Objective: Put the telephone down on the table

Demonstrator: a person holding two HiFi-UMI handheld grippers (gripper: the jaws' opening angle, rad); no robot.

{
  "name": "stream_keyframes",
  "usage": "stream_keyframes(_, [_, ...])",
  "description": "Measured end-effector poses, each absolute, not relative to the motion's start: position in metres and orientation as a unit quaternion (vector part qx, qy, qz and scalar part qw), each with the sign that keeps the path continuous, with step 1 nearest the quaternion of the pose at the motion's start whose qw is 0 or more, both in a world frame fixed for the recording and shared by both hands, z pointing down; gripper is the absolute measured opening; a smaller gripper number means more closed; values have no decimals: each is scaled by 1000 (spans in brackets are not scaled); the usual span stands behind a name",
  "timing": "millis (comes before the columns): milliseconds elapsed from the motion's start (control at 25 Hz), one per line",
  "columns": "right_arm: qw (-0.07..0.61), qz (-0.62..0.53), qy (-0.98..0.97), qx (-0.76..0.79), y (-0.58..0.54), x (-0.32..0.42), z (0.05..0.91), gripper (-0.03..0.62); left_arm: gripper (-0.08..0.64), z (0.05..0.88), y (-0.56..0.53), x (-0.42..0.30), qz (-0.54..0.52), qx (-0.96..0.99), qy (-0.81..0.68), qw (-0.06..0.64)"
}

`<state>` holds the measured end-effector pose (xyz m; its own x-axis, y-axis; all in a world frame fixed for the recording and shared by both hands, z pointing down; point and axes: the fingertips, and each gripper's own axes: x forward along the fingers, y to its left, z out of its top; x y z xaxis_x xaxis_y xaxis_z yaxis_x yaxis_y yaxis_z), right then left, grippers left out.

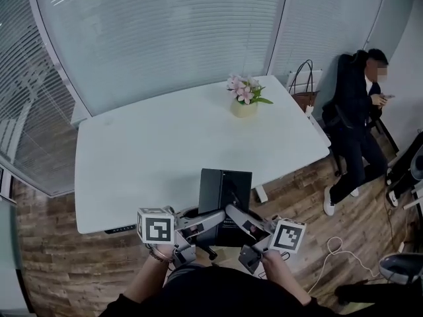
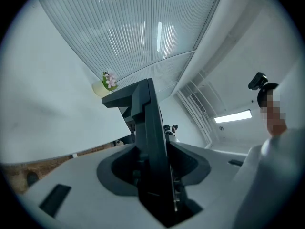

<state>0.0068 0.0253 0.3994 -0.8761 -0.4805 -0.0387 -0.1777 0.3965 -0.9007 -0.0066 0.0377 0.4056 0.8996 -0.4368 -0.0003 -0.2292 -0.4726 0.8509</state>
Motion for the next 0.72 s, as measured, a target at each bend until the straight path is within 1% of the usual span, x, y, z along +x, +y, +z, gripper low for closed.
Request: stream_keyframes(720, [164, -515, 809, -231, -91, -16, 395, 169, 207, 400, -79, -29, -90, 853, -167, 486])
